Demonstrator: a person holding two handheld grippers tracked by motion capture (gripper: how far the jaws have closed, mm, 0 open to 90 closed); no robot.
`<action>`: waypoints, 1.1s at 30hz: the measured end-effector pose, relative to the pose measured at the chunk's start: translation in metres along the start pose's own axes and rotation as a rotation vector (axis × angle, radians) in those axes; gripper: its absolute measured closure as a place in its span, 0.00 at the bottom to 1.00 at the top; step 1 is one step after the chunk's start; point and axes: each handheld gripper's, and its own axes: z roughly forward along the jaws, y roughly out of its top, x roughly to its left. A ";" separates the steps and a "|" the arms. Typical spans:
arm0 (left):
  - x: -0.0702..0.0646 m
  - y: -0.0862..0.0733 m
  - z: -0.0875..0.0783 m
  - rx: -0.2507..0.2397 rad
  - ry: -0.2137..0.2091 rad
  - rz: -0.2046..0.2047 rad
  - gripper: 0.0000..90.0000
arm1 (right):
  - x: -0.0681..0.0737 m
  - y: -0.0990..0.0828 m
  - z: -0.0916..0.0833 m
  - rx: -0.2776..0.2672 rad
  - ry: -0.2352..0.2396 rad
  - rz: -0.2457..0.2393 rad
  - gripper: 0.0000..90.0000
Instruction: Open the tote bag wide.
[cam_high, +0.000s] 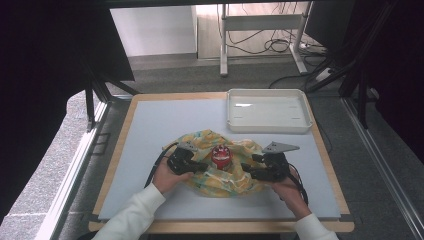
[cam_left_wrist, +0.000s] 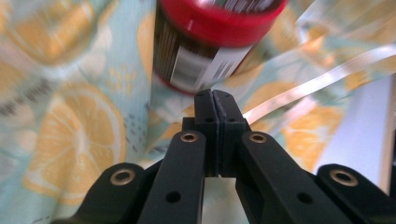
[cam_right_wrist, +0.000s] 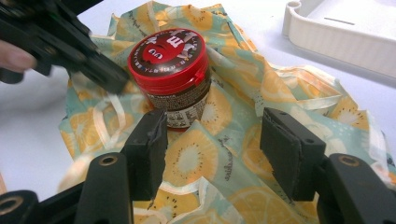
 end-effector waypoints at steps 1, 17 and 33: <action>-0.002 0.002 -0.009 -0.030 0.004 0.008 1.00 | 0.000 0.000 0.000 0.002 -0.001 0.002 0.46; 0.013 -0.011 -0.061 -0.143 0.084 -0.040 1.00 | -0.003 0.000 -0.003 -0.006 -0.016 0.002 0.46; 0.019 -0.023 -0.076 -0.189 0.223 -0.034 0.53 | -0.002 0.001 -0.005 -0.016 -0.017 -0.013 0.45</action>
